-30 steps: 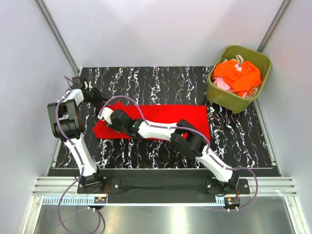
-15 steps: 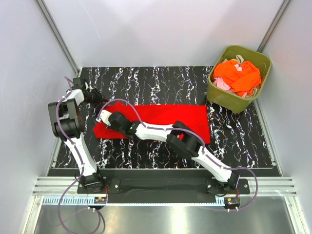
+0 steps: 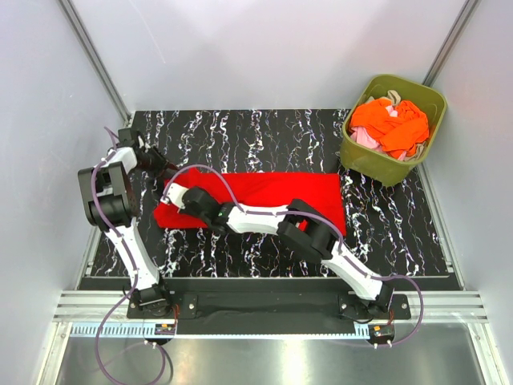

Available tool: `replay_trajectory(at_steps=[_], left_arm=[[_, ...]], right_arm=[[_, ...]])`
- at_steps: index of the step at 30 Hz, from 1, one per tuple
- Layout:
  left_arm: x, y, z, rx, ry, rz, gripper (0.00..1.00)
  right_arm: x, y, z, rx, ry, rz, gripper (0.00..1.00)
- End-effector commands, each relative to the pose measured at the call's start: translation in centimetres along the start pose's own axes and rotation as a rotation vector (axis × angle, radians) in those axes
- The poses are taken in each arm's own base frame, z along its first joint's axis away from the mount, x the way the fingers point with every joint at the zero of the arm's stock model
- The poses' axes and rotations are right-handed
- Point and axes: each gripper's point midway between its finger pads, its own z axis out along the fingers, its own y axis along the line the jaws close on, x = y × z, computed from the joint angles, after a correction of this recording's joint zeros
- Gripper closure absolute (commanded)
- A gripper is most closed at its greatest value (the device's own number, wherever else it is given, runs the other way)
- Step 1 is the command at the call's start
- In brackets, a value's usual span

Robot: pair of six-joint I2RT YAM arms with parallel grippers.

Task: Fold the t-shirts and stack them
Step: Fold the tshirt

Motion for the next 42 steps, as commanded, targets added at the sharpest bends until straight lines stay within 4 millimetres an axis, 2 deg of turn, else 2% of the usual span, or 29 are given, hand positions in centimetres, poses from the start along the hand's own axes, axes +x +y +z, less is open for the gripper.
replay_trajectory(at_steps=[1,5,6,8,11,12,20,23,24,25,26,28,30,31,35,37,41,42], left_arm=[[-1.9,-0.5,-0.3,-0.001,-0.043,0.03,0.59],[-1.9,-0.4,-0.3,-0.003,-0.043,0.032,0.59],[-2.0,-0.4,-0.4,-0.004,-0.048,0.034,0.59],[-2.1,-0.2,-0.4,-0.01,-0.049,0.031,0.59],[-2.1,0.0,-0.3,-0.015,-0.046,0.029,0.59],[-2.2,0.0,-0.4,-0.014,-0.048,0.028,0.59],[-2.5,-0.2,-0.5,-0.014,-0.055,0.029,0.59],[-3.3,-0.9,-1.5,-0.011,-0.083,0.054,0.58],[-3.6,-1.0,-1.8,-0.018,-0.096,0.06,0.58],[-3.7,-1.2,-2.2,-0.019,-0.108,0.074,0.58],[-3.9,-2.0,-3.3,-0.01,-0.129,0.089,0.58],[-3.7,-2.4,-4.1,-0.021,-0.153,0.121,0.58],[-2.7,-3.2,-4.8,-0.017,-0.155,0.157,0.58],[-2.2,-3.1,-4.8,-0.023,-0.147,0.172,0.58],[0.3,-2.4,-4.6,-0.024,-0.097,0.167,0.6],[1.0,-3.1,-5.0,0.001,-0.087,0.189,0.65],[3.1,-4.4,-4.9,0.038,-0.04,0.245,0.65],[4.1,-5.0,-4.5,0.054,-0.011,0.261,0.65]], right_arm=[[-6.9,-2.7,-3.5,0.034,-0.162,0.041,1.0],[-7.1,-2.8,-4.6,0.02,-0.179,0.042,1.0],[-6.6,-2.7,-4.6,0.013,-0.17,0.031,1.0],[-6.8,-2.7,-5.1,0.006,-0.177,0.031,1.0],[-5.8,-2.1,-5.5,-0.017,-0.16,0.02,1.0],[-6.1,-2.0,-5.9,-0.03,-0.168,0.02,1.0],[-3.3,-0.8,-6.5,-0.073,-0.113,-0.002,0.99],[-2.6,-0.2,-6.5,-0.096,-0.08,0.004,0.9],[-2.9,-0.3,-6.6,-0.093,-0.08,0.014,0.78],[-3.2,-0.5,-6.8,-0.092,-0.08,0.019,0.72],[-3.4,-0.7,-7.1,-0.092,-0.079,0.026,0.68],[-4.6,-1.5,-8.1,-0.082,-0.101,0.058,0.61],[-4.8,-2.3,-8.7,-0.061,-0.101,0.099,0.62],[-5.3,-2.8,-9.2,-0.047,-0.109,0.113,0.65],[-5.0,-4.0,-10.0,-0.013,-0.104,0.181,0.66],[-5.2,-5.1,-10.5,0.015,-0.109,0.264,0.69],[-4.1,-7.0,-10.0,0.009,-0.078,0.39,0.77],[-4.3,-6.6,-9.9,-0.03,-0.081,0.428,0.81]])
